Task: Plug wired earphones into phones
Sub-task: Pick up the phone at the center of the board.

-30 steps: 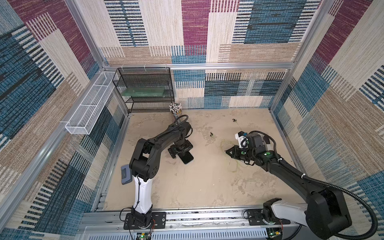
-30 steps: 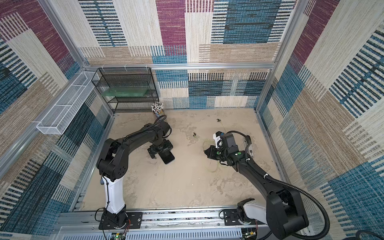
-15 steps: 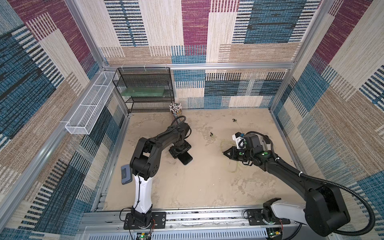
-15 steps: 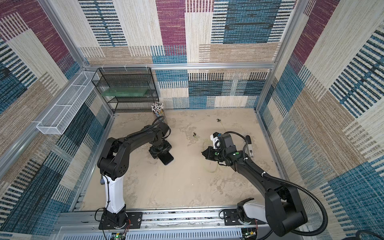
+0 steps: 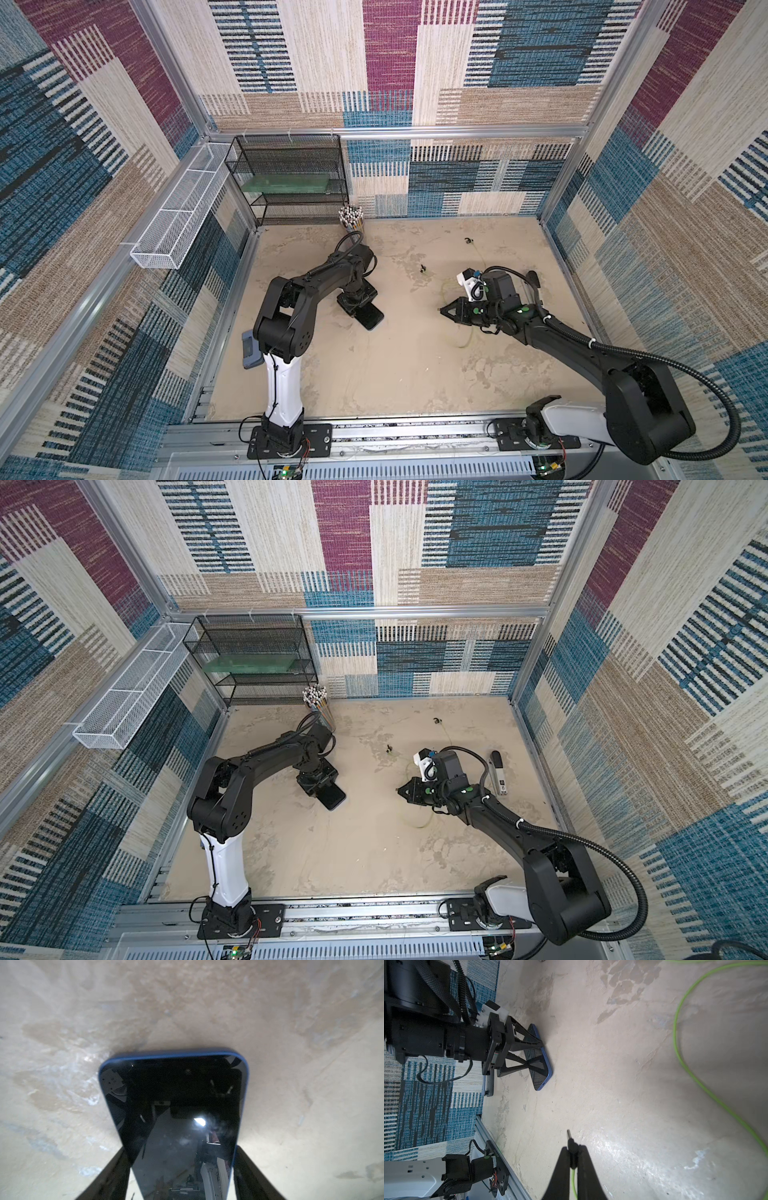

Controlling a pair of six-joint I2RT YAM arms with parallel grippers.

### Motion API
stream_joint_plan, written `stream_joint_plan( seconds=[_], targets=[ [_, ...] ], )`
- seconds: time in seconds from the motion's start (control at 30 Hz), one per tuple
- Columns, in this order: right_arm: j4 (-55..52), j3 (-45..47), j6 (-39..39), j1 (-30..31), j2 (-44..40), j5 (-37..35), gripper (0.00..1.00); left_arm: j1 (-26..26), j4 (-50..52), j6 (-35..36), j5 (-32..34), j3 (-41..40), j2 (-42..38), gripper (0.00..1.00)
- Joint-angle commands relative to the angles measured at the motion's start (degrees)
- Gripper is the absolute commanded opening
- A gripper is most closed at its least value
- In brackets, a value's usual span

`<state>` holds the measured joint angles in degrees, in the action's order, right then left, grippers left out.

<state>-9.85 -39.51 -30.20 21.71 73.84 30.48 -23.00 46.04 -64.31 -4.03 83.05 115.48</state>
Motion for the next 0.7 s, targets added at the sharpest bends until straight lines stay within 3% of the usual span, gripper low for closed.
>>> stream_joint_plan(
  seconds=[0.0,0.27,0.5,0.67],
  targets=[
    [3.65,-0.7,-0.83,0.43,0.51,1.55,0.0,0.15,-0.74,-0.73,-2.69,0.21,-0.9,0.62],
    [2.9,-2.16,-0.49,1.86,2.04,0.43,0.01,0.42,-1.36,-1.45,-5.98,-0.12,-1.61,0.6],
    [6.31,-4.26,0.5,6.22,4.95,-2.8,0.0,0.61,-0.38,-4.7,-16.46,4.57,-2.69,0.59],
    [8.85,-5.37,0.57,8.3,5.83,-6.01,0.0,0.68,-0.02,-8.18,-20.24,6.57,-4.34,0.57]
  ],
)
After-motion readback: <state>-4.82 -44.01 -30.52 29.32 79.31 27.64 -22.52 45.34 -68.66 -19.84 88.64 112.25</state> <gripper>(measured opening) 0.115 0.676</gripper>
